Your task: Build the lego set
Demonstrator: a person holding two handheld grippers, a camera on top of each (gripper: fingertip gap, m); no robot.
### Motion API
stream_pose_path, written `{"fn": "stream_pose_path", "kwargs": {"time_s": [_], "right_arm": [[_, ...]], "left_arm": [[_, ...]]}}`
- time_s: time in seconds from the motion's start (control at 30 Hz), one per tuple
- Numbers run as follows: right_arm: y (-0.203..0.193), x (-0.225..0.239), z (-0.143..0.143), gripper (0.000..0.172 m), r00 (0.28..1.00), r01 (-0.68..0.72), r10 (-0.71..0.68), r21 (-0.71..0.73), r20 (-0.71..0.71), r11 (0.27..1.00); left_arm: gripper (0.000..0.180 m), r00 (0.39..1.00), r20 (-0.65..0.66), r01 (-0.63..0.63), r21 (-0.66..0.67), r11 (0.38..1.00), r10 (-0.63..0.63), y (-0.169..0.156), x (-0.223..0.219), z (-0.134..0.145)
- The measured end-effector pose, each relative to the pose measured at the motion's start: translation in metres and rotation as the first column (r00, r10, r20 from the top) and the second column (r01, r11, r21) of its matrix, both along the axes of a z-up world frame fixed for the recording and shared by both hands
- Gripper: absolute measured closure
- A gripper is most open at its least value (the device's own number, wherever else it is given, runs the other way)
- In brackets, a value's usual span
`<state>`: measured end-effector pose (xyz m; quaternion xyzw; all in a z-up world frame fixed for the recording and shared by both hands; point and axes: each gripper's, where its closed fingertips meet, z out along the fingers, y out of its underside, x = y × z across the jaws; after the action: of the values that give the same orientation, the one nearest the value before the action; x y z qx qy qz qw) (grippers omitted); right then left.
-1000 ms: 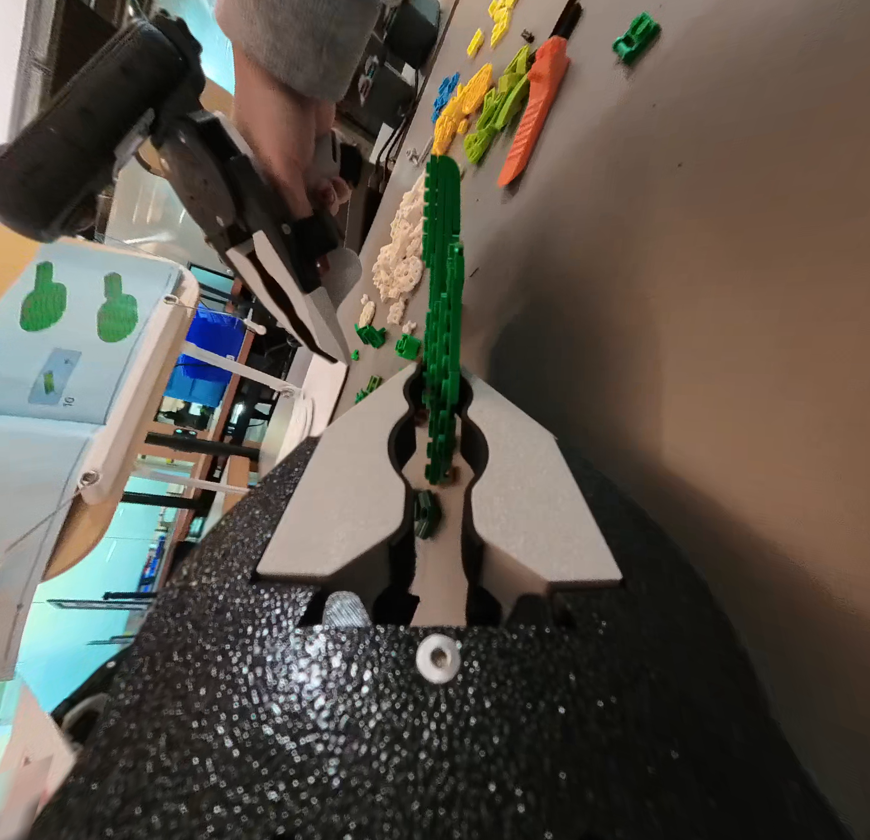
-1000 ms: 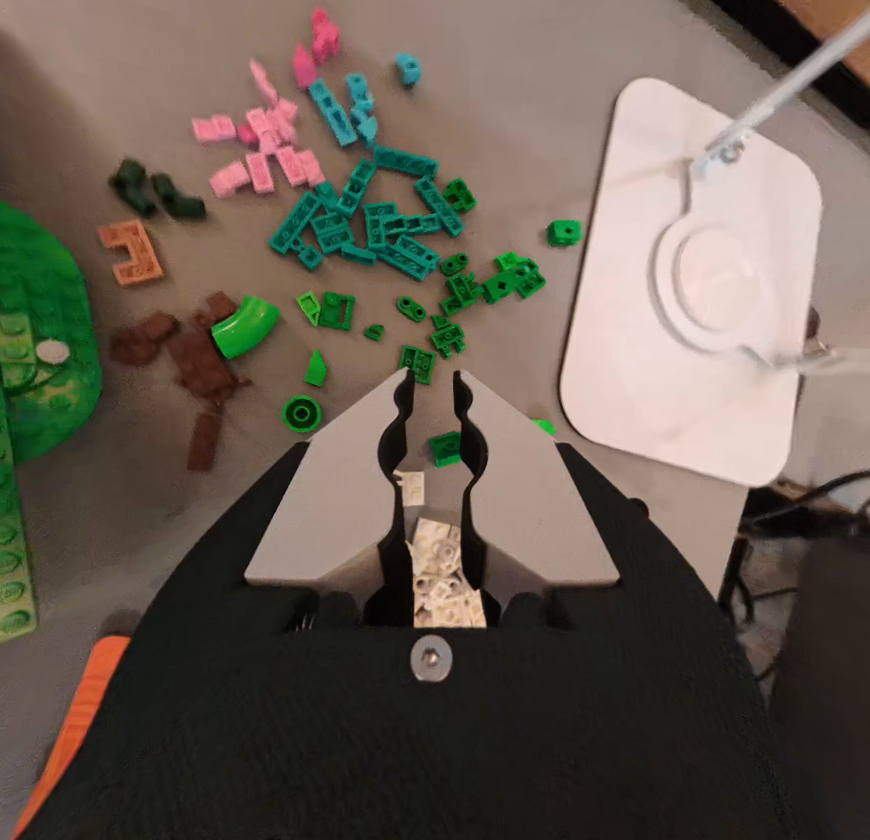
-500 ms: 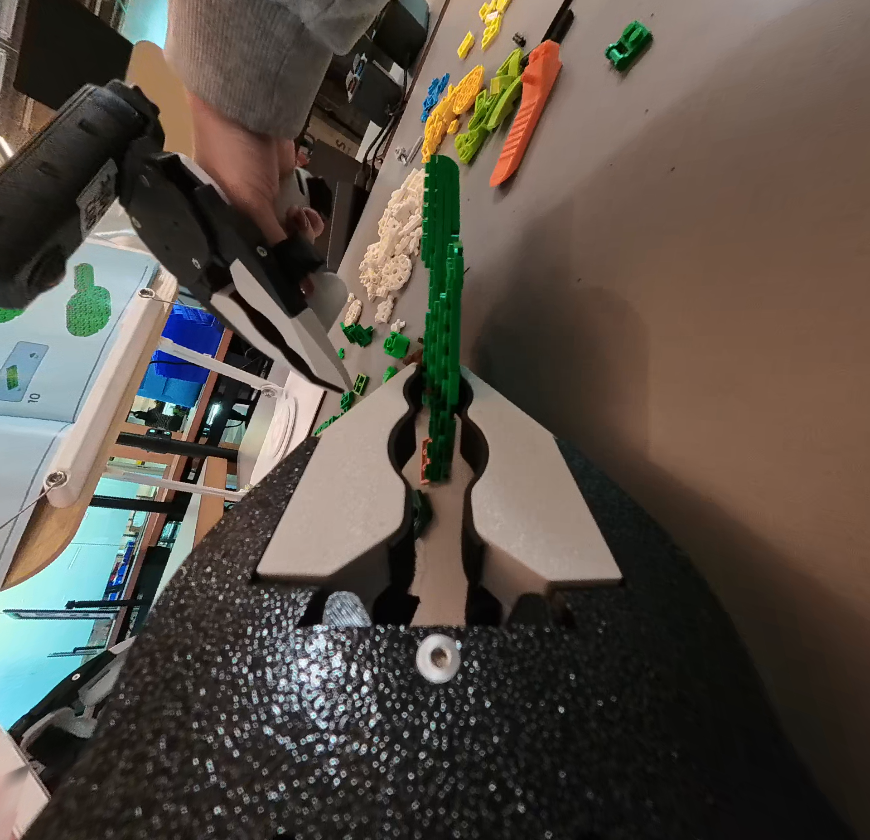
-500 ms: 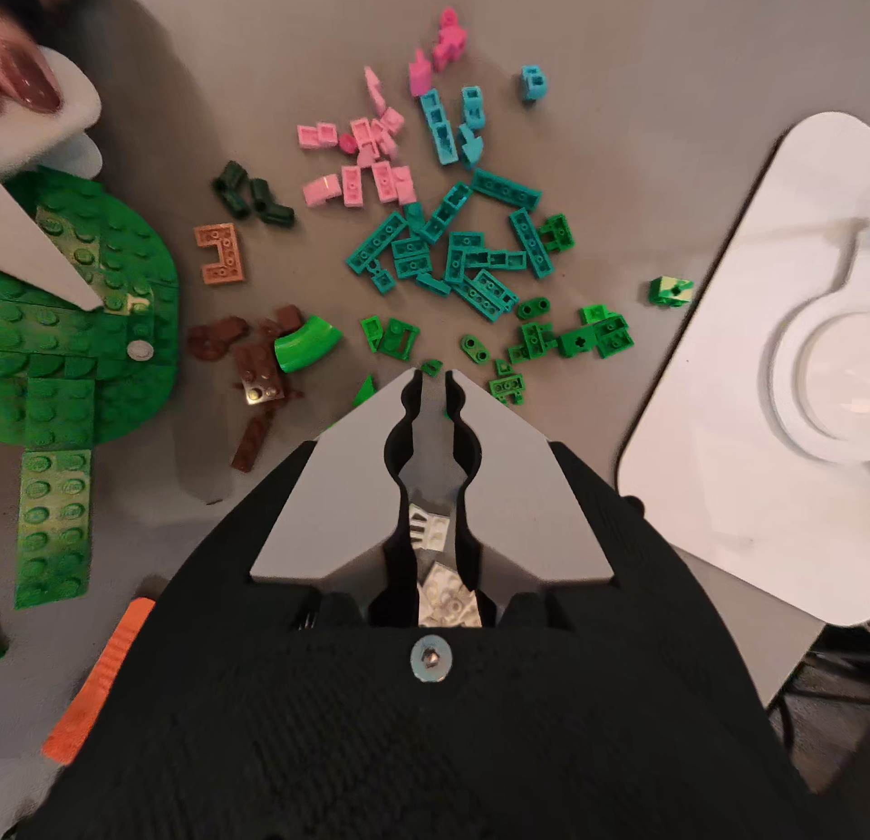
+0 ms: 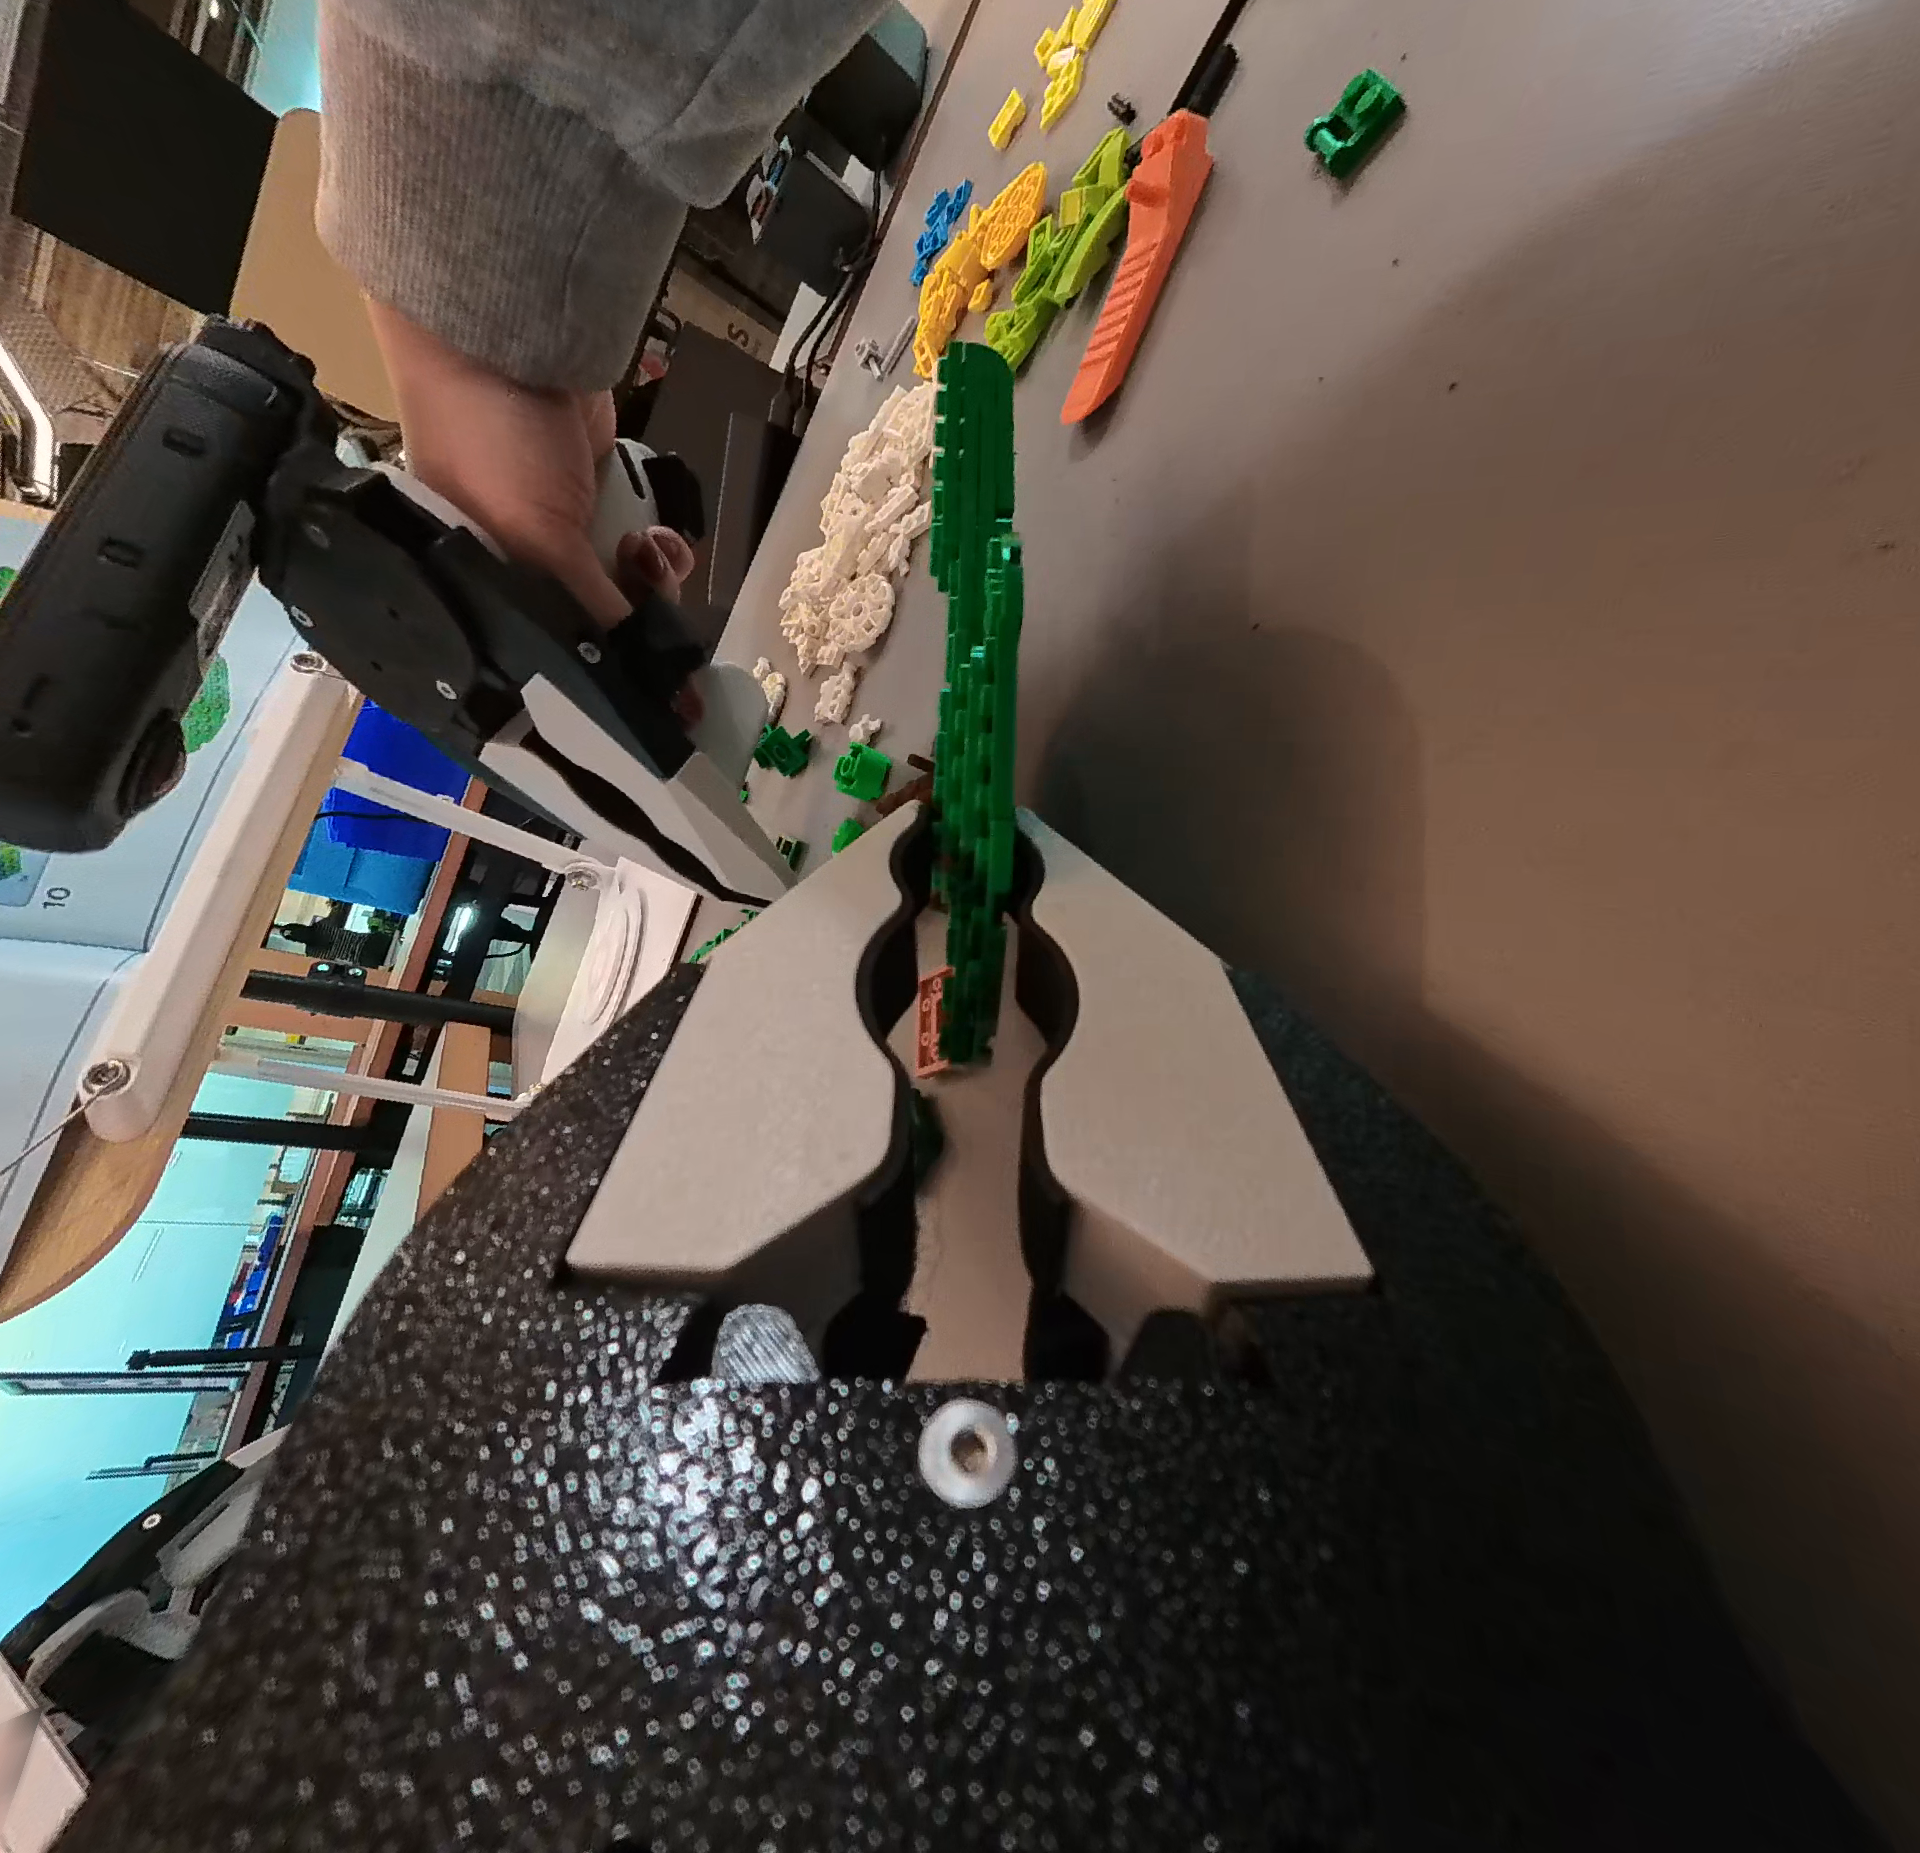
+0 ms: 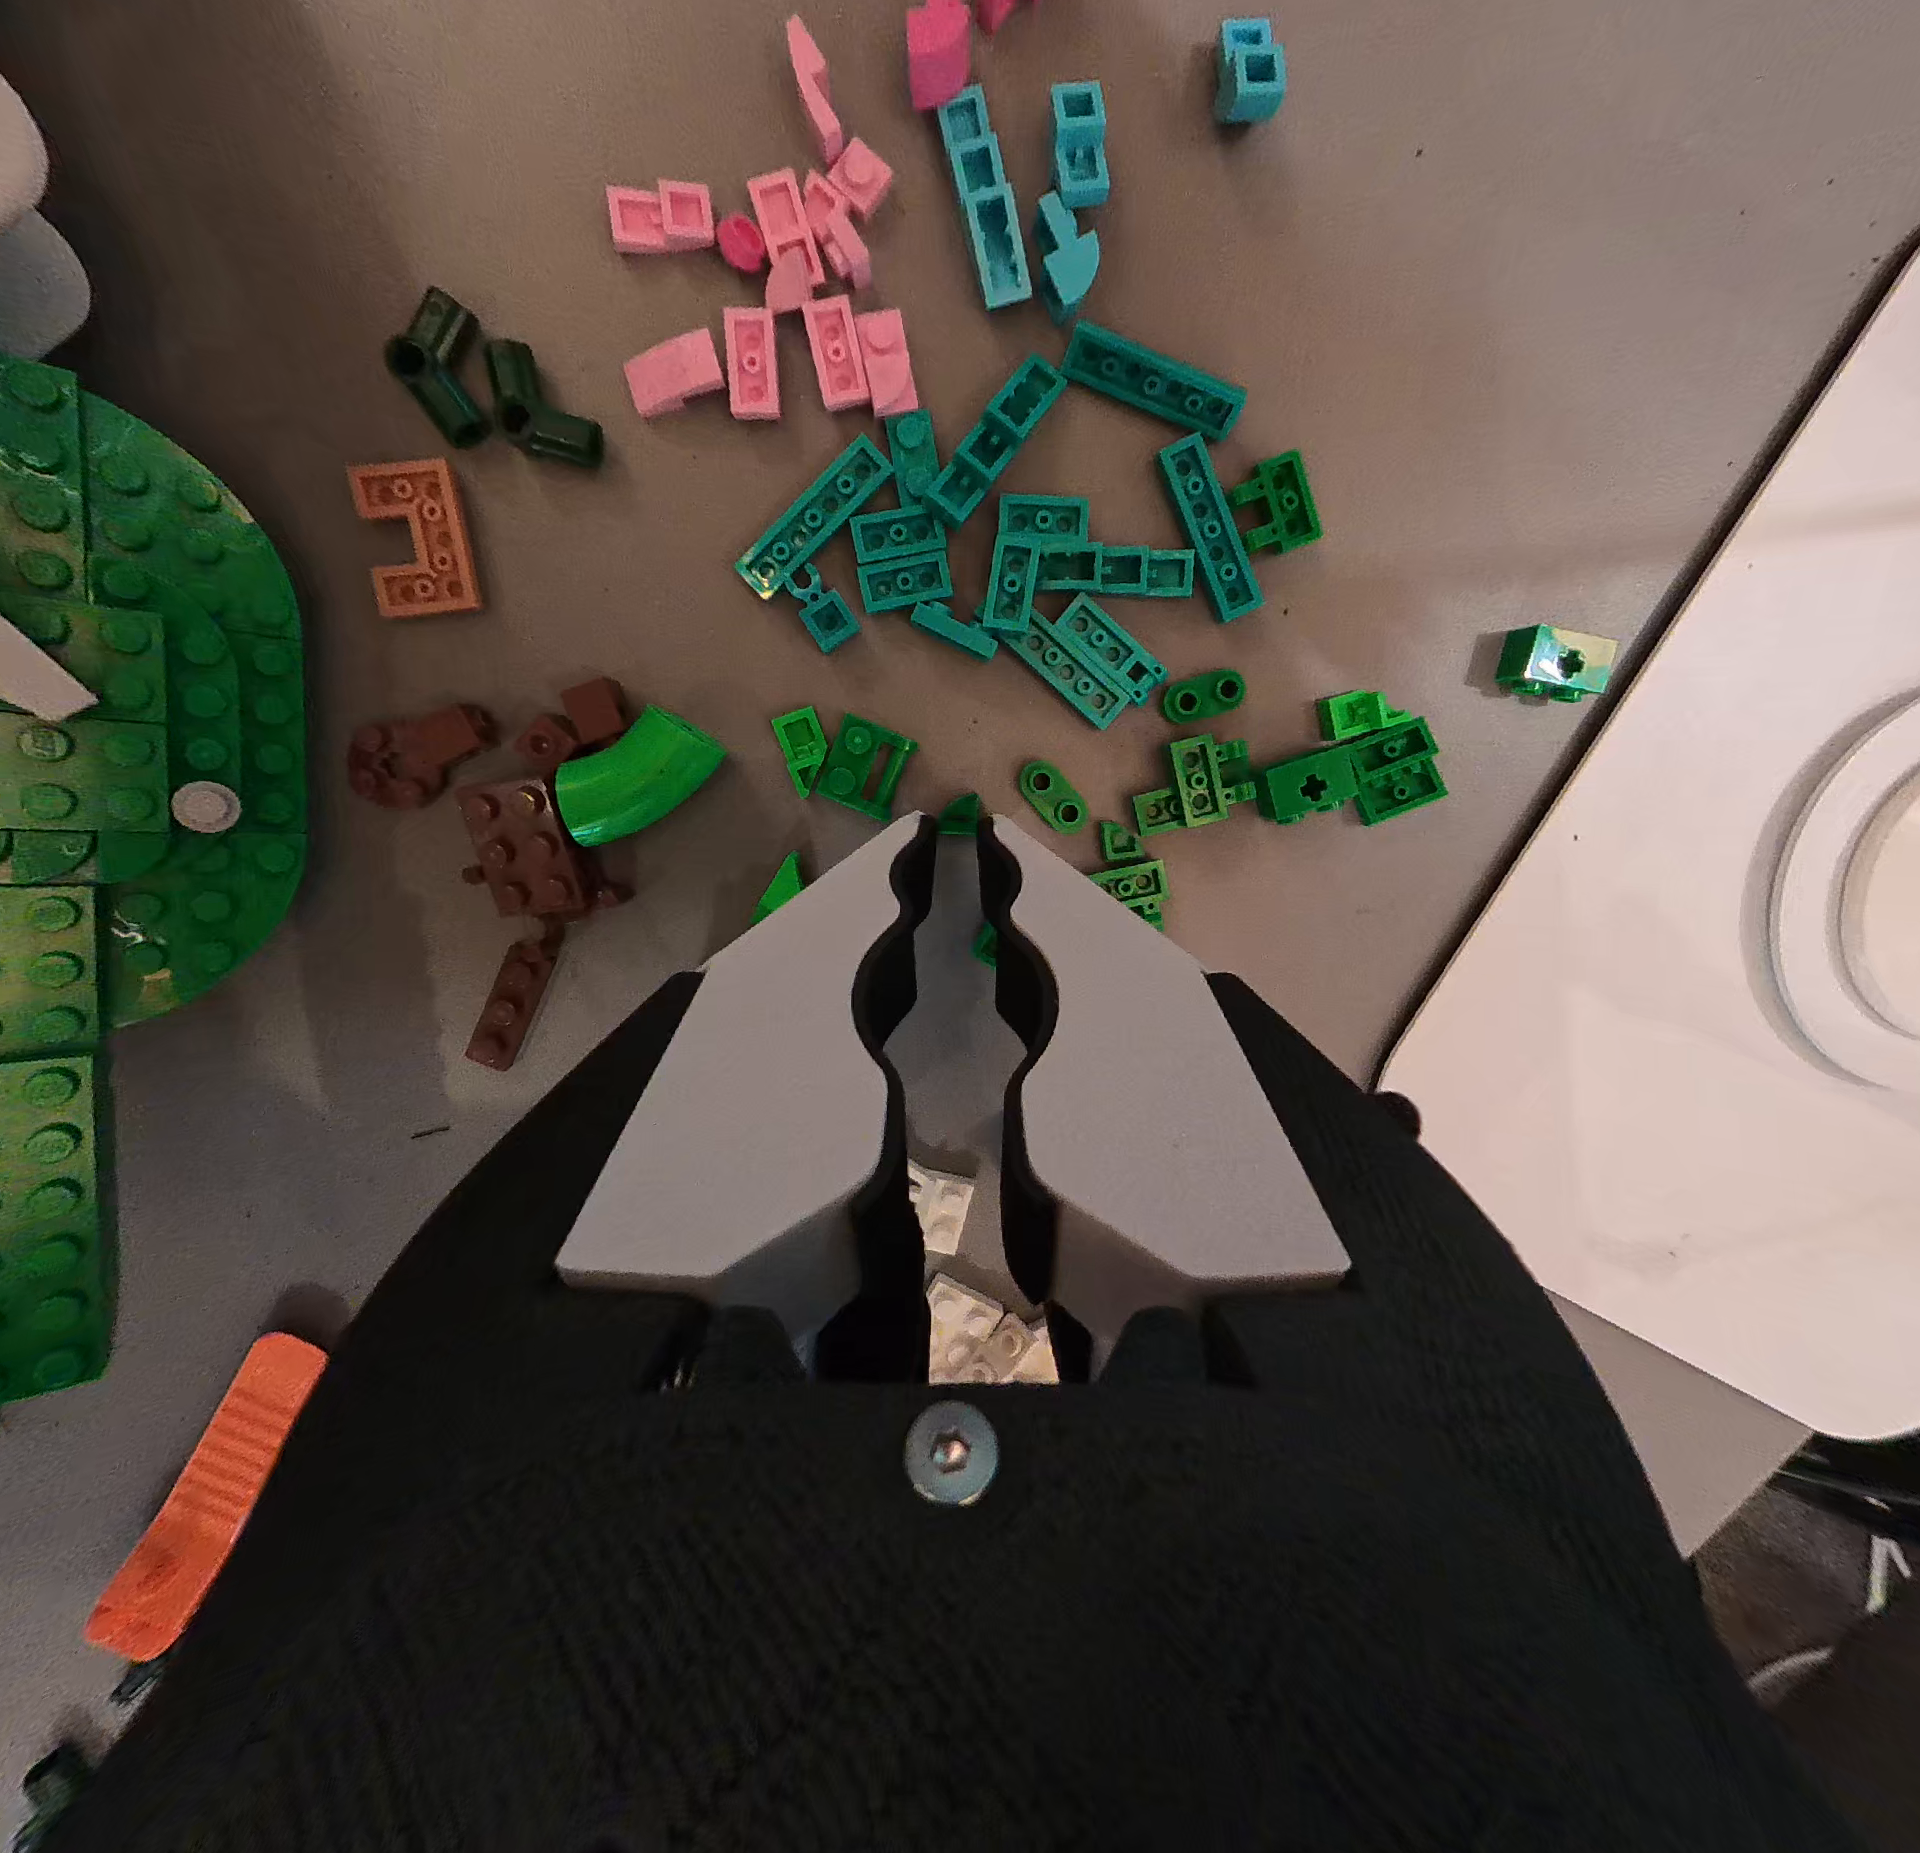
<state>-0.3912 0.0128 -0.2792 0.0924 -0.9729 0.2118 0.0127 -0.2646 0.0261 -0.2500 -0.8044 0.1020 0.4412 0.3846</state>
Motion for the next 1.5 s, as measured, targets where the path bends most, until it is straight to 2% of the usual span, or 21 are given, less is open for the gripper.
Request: {"fn": "stream_pose_path", "kwargs": {"time_s": [0.13, 0.3, 0.47, 0.6, 0.87, 1.27, 1.3, 1.4, 1.5], "right_arm": [[0.005, -0.001, 0.003, 0.165, 0.998, -0.008, 0.008, -0.007, -0.055, 1.000], [0.024, 0.019, 0.016, 0.165, 0.998, -0.030, 0.030, 0.002, -0.053, 1.000], [0.065, 0.051, 0.017, 0.165, 1.000, -0.027, 0.027, 0.121, 0.000, 0.992], [0.084, 0.087, 0.019, 0.166, 0.998, -0.040, 0.034, 0.141, 0.050, 0.989], [0.083, 0.148, 0.014, 0.166, 0.989, -0.148, 0.147, 0.133, 0.015, 0.980], [0.085, 0.156, 0.004, 0.165, 0.991, -0.130, 0.130, 0.158, 0.008, 0.979], [0.085, 0.156, 0.003, 0.163, 0.992, -0.123, 0.121, 0.153, 0.019, 0.981], [0.088, 0.157, 0.003, 0.133, 0.994, -0.093, 0.083, 0.177, 0.064, 0.980], [0.089, 0.140, 0.014, 0.130, 0.997, -0.082, 0.081, 0.193, 0.013, 0.978]], "left_arm": [[0.170, 1.000, -0.001, 0.004, -0.001, 1.000, -0.004, 0.000, 0.001, 0.000], [0.171, 1.000, -0.002, 0.009, -0.001, 1.000, -0.009, 0.001, 0.001, 0.000], [0.171, 1.000, -0.009, 0.020, -0.006, 1.000, -0.020, 0.002, 0.003, 0.000], [0.171, 0.999, -0.015, 0.030, -0.005, 1.000, -0.030, 0.003, 0.005, 0.001], [0.171, 0.981, -0.017, 0.195, -0.019, 0.981, -0.195, 0.018, 0.033, -0.002], [0.171, 0.948, -0.109, 0.293, -0.075, 0.953, -0.300, 0.025, 0.052, -0.003], [0.171, 0.947, -0.115, 0.293, -0.082, 0.953, -0.301, 0.025, 0.052, -0.003], [0.171, 0.947, -0.113, 0.293, -0.081, 0.953, -0.301, 0.025, 0.052, -0.003], [0.171, 0.947, -0.108, 0.294, -0.078, 0.953, -0.301, 0.025, 0.052, -0.003]]}}
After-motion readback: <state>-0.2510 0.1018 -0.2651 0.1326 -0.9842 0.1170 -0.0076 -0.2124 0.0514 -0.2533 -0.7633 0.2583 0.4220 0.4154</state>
